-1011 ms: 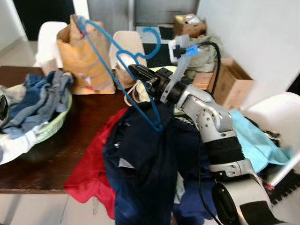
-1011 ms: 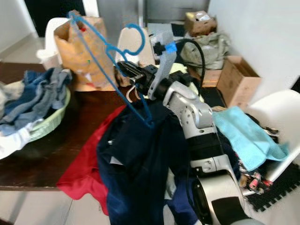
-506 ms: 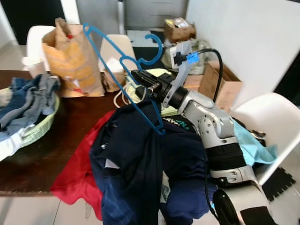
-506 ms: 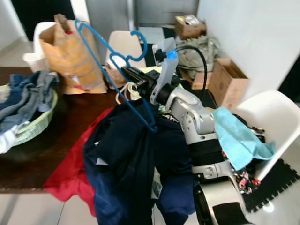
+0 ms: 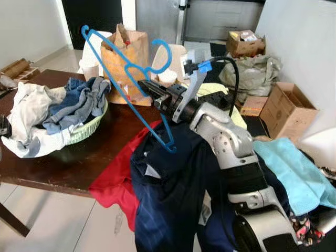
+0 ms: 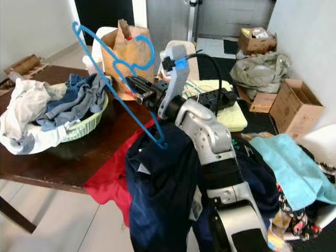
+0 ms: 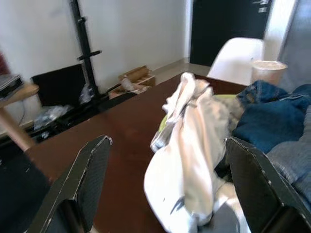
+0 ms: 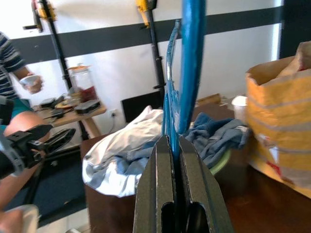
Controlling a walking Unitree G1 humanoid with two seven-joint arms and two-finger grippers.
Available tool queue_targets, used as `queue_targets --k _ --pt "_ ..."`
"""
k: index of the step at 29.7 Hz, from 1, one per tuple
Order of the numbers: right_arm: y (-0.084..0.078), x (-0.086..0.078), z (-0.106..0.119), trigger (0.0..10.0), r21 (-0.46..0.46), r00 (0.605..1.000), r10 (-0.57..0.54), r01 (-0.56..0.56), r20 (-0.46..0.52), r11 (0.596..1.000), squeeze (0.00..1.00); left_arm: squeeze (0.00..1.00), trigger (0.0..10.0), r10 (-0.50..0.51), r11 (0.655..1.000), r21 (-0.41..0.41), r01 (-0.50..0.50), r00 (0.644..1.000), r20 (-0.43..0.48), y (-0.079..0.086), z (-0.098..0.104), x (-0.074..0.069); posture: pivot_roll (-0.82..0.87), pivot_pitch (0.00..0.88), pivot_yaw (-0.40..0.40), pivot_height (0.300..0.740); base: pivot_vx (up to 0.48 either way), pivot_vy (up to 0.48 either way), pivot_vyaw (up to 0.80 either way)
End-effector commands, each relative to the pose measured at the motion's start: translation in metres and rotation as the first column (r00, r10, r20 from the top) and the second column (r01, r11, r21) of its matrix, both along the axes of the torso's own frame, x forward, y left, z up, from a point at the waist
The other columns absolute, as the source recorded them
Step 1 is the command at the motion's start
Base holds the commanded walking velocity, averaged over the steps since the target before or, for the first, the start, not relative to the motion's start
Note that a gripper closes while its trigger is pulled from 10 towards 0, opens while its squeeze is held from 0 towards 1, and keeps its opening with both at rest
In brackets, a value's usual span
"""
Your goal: Hang hanger
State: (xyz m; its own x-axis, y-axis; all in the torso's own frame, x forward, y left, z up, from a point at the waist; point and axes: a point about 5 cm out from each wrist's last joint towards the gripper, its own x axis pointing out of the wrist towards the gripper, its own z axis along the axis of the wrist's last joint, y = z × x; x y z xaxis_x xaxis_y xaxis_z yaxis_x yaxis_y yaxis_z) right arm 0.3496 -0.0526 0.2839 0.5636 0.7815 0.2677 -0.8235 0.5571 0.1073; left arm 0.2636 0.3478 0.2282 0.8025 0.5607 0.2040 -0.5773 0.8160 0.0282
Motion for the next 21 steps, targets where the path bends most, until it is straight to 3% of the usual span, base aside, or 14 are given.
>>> queue_targets --k 1,14,18,21 --pt "0.002 0.001 -0.003 10.0 -0.002 1.0 -0.011 0.011 -0.013 1.0 0.0 0.0 10.0 0.011 0.999 0.034 -0.011 1.0 0.001 0.004 0.008 -0.002 0.05 0.026 -0.041 0.74 0.0 0.48 0.0" --pt "0.001 0.002 -0.005 10.0 -0.009 0.999 -0.036 0.036 -0.021 0.999 0.0 0.0 10.0 -0.023 0.999 0.023 0.022 1.0 0.009 -0.003 0.011 0.002 0.05 0.031 -0.044 0.74 0.0 0.479 0.0" --pt "0.002 0.002 -0.005 10.0 -0.01 0.999 -0.036 0.036 -0.022 0.999 0.0 0.0 10.0 -0.052 0.998 0.023 0.051 0.998 0.019 -0.006 0.012 0.003 0.06 0.031 -0.045 0.74 0.0 0.0 0.0" --pt "0.003 0.002 -0.005 10.0 -0.013 0.999 -0.034 0.034 -0.024 0.999 0.0 0.0 10.0 -0.132 0.991 -0.017 0.133 0.989 0.068 -0.014 0.013 0.003 0.05 0.031 -0.046 0.74 0.0 0.0 0.0"
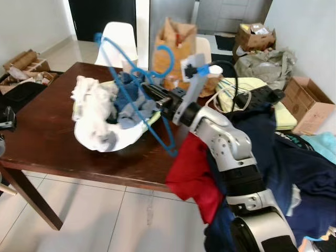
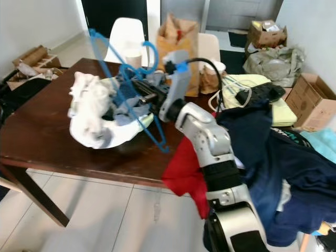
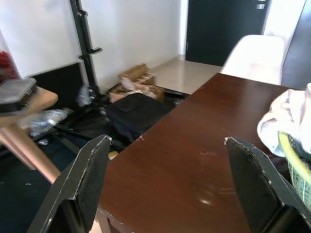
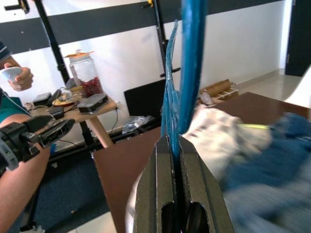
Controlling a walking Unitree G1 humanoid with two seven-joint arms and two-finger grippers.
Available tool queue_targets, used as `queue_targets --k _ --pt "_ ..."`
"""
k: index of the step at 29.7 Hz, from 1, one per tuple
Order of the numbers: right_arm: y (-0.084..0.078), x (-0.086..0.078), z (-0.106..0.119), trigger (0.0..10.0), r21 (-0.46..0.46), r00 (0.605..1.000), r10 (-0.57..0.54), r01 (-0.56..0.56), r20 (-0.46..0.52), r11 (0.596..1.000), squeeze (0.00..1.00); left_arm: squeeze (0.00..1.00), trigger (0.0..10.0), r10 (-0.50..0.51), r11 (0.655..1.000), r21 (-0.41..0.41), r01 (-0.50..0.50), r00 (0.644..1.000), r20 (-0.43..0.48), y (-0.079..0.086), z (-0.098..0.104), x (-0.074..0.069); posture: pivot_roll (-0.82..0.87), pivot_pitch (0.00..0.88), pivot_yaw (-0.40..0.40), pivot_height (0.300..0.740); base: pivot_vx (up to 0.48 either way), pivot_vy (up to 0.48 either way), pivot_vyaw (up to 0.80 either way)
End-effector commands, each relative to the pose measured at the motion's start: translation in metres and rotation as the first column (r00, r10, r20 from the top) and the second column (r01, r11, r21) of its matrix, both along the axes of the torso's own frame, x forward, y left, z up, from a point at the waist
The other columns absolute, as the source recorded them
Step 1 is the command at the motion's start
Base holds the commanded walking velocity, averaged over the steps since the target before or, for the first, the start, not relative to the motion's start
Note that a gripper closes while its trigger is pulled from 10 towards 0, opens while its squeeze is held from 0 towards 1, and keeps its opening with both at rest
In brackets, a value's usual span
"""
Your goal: Hang hanger
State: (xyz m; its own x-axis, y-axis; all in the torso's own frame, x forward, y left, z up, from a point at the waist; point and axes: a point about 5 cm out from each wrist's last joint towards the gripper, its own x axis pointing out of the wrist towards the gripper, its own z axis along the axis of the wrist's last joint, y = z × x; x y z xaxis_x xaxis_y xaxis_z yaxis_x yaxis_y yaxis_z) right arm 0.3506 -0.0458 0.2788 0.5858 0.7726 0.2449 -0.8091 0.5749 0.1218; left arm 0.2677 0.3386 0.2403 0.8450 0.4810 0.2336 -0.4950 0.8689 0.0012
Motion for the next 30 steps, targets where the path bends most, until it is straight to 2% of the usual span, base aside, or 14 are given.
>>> queue_targets --k 1,3,8,12,17,30 --pt "-0.004 0.001 0.0 10.0 -0.002 1.0 -0.014 0.014 0.001 1.0 0.0 0.0 10.0 -0.034 0.999 -0.015 0.035 0.999 0.027 -0.005 0.001 -0.001 0.05 0.031 -0.046 0.74 0.0 0.0 0.0" --pt "-0.003 0.0 0.0 10.0 -0.004 1.0 -0.011 0.011 0.001 1.0 0.0 0.0 10.0 -0.072 0.997 -0.034 0.073 0.997 0.019 -0.01 -0.001 0.0 0.05 0.031 -0.044 0.74 0.141 -0.322 0.0" --pt "-0.003 -0.001 0.0 10.0 -0.011 1.0 -0.01 0.01 0.0 1.0 0.0 0.0 10.0 -0.079 0.996 -0.034 0.079 0.997 0.006 -0.013 -0.002 0.003 0.04 0.031 -0.044 0.74 0.28 -0.386 0.0" --pt "-0.004 -0.001 0.001 10.0 -0.012 1.0 -0.013 0.013 0.002 1.0 0.0 0.0 10.0 -0.049 0.998 -0.044 0.049 0.999 0.008 -0.012 -0.002 0.005 0.04 0.03 -0.042 0.74 0.0 0.0 0.0" --pt "-0.004 0.0 0.001 10.0 -0.015 1.0 -0.016 0.016 0.003 1.0 0.0 0.0 10.0 -0.078 0.996 -0.044 0.079 0.997 0.01 -0.016 -0.003 0.007 0.04 0.028 -0.042 0.74 0.0 0.0 0.0" --pt "-0.006 0.003 -0.001 10.0 -0.043 0.999 -0.05 0.05 0.0 0.998 0.0 0.0 10.0 -0.115 0.993 -0.032 0.116 0.993 0.012 -0.024 -0.005 0.007 0.04 0.022 -0.043 0.74 0.0 0.0 -0.72"
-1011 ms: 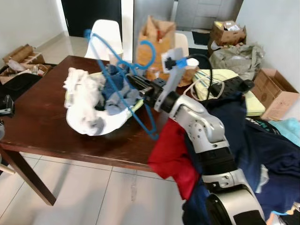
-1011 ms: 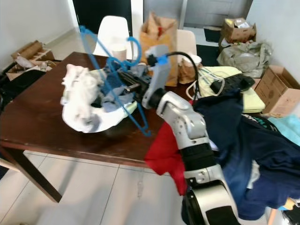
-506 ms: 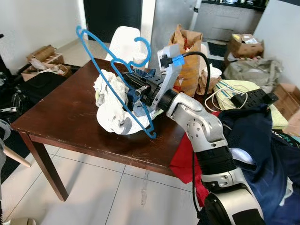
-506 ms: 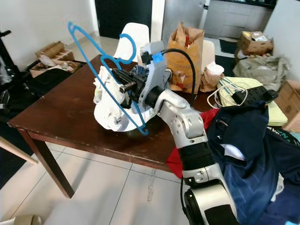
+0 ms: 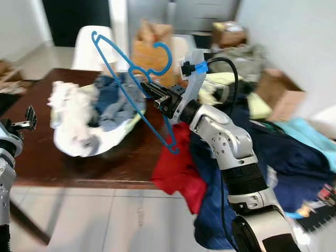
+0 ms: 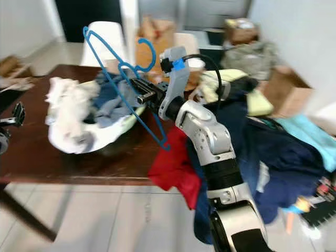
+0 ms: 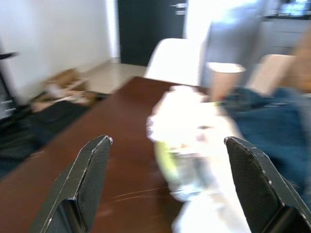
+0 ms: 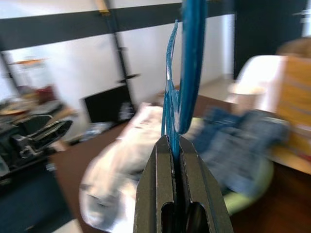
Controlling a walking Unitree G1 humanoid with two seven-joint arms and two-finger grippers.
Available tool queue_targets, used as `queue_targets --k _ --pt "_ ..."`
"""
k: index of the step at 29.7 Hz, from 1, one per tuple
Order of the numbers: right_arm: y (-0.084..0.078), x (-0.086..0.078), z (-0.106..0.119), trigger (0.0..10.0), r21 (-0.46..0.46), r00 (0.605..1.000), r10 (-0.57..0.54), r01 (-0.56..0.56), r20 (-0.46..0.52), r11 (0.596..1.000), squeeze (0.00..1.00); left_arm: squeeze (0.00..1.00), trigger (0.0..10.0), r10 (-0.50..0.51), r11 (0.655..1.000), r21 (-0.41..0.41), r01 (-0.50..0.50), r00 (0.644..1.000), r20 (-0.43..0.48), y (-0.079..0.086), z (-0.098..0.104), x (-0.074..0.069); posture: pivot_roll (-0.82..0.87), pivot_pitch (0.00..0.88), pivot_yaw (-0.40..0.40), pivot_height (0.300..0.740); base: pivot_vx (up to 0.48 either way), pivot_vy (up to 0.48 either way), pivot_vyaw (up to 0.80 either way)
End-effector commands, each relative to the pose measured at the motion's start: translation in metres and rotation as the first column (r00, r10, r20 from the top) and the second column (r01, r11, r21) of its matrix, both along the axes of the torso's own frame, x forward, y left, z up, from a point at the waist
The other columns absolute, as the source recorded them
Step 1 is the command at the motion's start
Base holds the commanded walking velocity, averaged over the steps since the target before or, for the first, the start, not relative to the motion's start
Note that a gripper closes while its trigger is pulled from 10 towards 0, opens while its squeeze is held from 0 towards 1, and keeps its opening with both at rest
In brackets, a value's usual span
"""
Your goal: Hang hanger
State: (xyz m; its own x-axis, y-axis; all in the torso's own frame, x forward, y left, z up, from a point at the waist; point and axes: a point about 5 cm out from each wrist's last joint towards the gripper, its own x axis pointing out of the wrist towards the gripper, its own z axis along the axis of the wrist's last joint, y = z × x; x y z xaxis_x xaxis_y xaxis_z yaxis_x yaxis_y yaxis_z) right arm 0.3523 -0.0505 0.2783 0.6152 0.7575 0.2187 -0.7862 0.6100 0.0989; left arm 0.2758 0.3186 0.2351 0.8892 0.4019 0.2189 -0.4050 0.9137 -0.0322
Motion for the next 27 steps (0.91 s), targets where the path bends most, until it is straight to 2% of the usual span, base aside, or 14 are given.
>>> queue_targets --k 1,6,12,22,25,27 --pt "-0.002 0.003 0.0 10.0 -0.01 1.0 -0.023 0.023 -0.006 1.0 0.0 0.0 10.0 -0.017 1.0 0.007 0.017 1.0 0.008 -0.004 0.0 -0.001 0.04 0.021 -0.044 0.74 0.0 0.0 -0.8" --pt "-0.004 0.006 -0.003 10.0 -0.024 0.999 -0.05 0.049 -0.012 0.998 0.0 0.0 10.0 0.003 0.999 0.047 -0.002 1.0 -0.015 -0.004 -0.001 -0.004 0.05 0.018 -0.043 0.74 0.0 0.0 -0.8" --pt "0.0 0.003 -0.007 10.0 -0.054 0.999 -0.031 0.031 -0.01 0.998 0.0 0.0 10.0 0.033 0.999 0.032 -0.032 0.999 -0.028 0.004 -0.002 -0.011 0.05 0.013 -0.045 0.74 0.0 0.0 -0.14" --pt "0.002 0.002 -0.007 10.0 -0.06 1.0 -0.022 0.021 -0.011 0.998 0.0 0.0 10.0 0.006 1.0 0.025 -0.005 0.999 -0.041 0.0 -0.005 -0.012 0.05 0.016 -0.045 0.74 0.463 0.0 0.0" --pt "0.001 0.002 -0.007 10.0 -0.049 0.999 -0.032 0.031 -0.013 0.998 0.0 0.0 10.0 -0.034 0.999 0.011 0.034 0.999 -0.04 -0.008 -0.007 -0.01 0.05 0.021 -0.044 0.74 0.48 0.0 0.0" --pt "-0.001 0.003 -0.005 10.0 -0.038 0.999 -0.039 0.038 -0.016 0.999 0.0 0.0 10.0 -0.112 0.993 0.024 0.112 0.994 -0.006 -0.021 -0.002 -0.007 0.05 0.023 -0.043 0.74 0.392 0.0 -0.75"
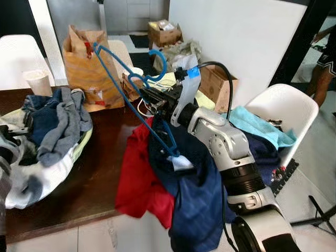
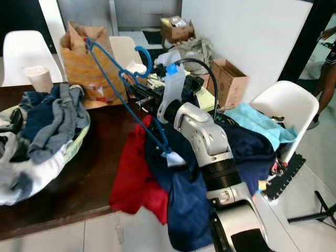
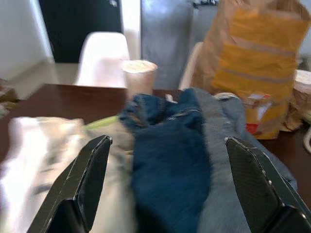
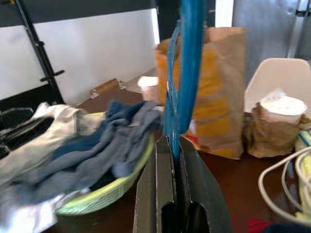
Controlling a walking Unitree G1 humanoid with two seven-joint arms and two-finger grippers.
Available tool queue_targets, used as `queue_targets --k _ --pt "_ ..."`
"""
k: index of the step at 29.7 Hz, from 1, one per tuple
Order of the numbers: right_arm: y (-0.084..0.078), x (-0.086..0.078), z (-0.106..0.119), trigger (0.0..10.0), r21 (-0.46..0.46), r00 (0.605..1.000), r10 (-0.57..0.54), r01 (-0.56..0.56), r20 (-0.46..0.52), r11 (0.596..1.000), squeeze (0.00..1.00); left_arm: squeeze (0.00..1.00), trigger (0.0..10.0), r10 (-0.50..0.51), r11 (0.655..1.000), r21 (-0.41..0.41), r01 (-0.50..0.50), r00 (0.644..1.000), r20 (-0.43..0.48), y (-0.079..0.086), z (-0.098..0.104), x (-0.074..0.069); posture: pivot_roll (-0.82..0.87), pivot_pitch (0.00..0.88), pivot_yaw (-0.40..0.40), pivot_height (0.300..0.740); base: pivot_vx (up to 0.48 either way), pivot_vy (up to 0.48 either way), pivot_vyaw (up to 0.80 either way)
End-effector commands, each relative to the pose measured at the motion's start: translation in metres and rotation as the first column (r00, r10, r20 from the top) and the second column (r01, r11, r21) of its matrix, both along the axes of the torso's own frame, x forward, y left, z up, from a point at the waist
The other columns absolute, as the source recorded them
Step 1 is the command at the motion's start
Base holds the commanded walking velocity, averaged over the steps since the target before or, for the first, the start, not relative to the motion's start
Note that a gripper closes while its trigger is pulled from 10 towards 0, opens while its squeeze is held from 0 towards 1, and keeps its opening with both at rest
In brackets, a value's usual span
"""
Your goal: Hang hanger
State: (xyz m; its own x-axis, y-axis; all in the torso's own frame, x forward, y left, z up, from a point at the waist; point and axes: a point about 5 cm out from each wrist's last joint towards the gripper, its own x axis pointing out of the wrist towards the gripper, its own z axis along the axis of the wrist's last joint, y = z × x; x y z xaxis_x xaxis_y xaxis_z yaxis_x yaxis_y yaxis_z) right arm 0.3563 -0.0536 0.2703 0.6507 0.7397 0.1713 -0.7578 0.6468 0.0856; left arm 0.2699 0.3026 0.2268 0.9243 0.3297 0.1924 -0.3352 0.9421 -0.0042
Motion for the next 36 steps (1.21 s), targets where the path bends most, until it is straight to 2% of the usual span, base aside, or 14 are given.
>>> queue_targets --k 1,3,5,7,10,11,14,18,22,26,28,30,33,36 --pt "0.002 -0.001 0.003 10.0 0.008 1.0 0.004 -0.004 0.004 1.0 0.0 0.0 10.0 -0.036 0.999 0.007 0.036 0.999 0.031 -0.005 0.006 -0.001 0.05 0.023 -0.043 0.74 0.304 0.0 -0.8" --pt "0.001 0.0 0.005 10.0 0.02 1.0 0.0 -0.001 0.005 1.0 0.0 0.0 10.0 -0.107 0.994 0.023 0.106 0.994 0.04 -0.018 0.009 0.001 0.05 0.025 -0.043 0.74 0.152 0.0 -0.8" --pt "0.0 0.0 0.006 10.0 0.026 1.0 -0.002 0.002 0.009 1.0 0.0 0.0 10.0 -0.115 0.993 0.037 0.114 0.993 0.013 -0.022 0.008 0.001 0.05 0.026 -0.042 0.74 0.0 0.0 -0.4" --pt "0.0 0.001 0.007 10.0 0.031 1.0 -0.004 0.004 0.013 0.999 0.0 0.0 10.0 -0.111 0.993 0.048 0.112 0.994 -0.009 -0.024 0.007 0.001 0.05 0.027 -0.042 0.74 0.0 0.0 0.0" --pt "-0.002 0.001 0.007 10.0 0.033 1.0 -0.006 0.006 0.009 0.999 0.0 0.0 10.0 -0.027 0.997 0.068 0.031 0.998 -0.056 -0.027 0.003 -0.007 0.06 0.028 -0.042 0.74 0.0 0.0 0.0" --pt "-0.002 0.001 0.007 10.0 0.033 1.0 -0.006 0.006 0.009 0.999 0.0 0.0 10.0 -0.027 0.997 0.068 0.031 0.998 -0.056 -0.027 0.003 -0.007 0.06 0.028 -0.042 0.74 0.0 0.0 0.0" --pt "-0.002 0.002 0.007 10.0 0.028 1.0 -0.003 0.003 0.007 1.0 0.0 0.0 10.0 0.086 0.996 0.026 -0.083 0.987 -0.132 -0.028 -0.013 -0.02 0.07 0.031 -0.046 0.74 0.0 0.0 0.0" --pt "-0.002 0.002 0.007 10.0 0.026 1.0 -0.001 0.001 0.006 1.0 0.0 0.0 10.0 0.102 0.995 0.008 -0.102 0.982 -0.161 -0.031 -0.02 -0.023 0.07 0.031 -0.048 0.74 0.0 0.0 0.0" --pt "-0.001 0.003 0.008 10.0 0.018 1.0 0.01 -0.01 0.008 1.0 0.0 0.0 10.0 0.087 0.992 -0.068 -0.107 0.964 -0.25 -0.044 -0.042 -0.028 0.07 0.029 -0.055 0.74 0.0 0.0 0.0" --pt "0.0 0.003 0.008 10.0 0.015 1.0 0.013 -0.013 0.009 1.0 0.0 0.0 10.0 0.081 0.991 -0.081 -0.109 0.955 -0.285 -0.047 -0.048 -0.027 0.07 0.029 -0.054 0.74 0.0 0.0 0.0" --pt "0.0 0.003 0.009 10.0 0.012 1.0 0.016 -0.016 0.012 1.0 0.0 0.0 10.0 0.073 0.991 -0.081 -0.109 0.93 -0.361 -0.047 -0.058 -0.024 0.07 0.028 -0.055 0.74 0.0 0.0 0.0" --pt "0.0 0.003 0.009 10.0 0.012 1.0 0.016 -0.016 0.012 1.0 0.0 0.0 10.0 0.073 0.991 -0.081 -0.109 0.93 -0.361 -0.047 -0.058 -0.024 0.07 0.028 -0.055 0.74 0.0 0.0 0.0" --pt "-0.001 0.002 0.01 10.0 0.014 1.0 0.014 -0.014 0.013 1.0 0.0 0.0 10.0 0.05 0.993 -0.077 -0.092 0.898 -0.437 -0.05 -0.07 -0.019 0.06 0.03 -0.051 0.74 0.0 0.0 0.0" --pt "-0.001 0.002 0.011 10.0 0.015 1.0 0.014 -0.014 0.014 1.0 0.0 0.0 10.0 0.04 0.993 -0.081 -0.086 0.892 -0.451 -0.051 -0.072 -0.019 0.06 0.03 -0.051 0.74 0.0 0.0 0.0"
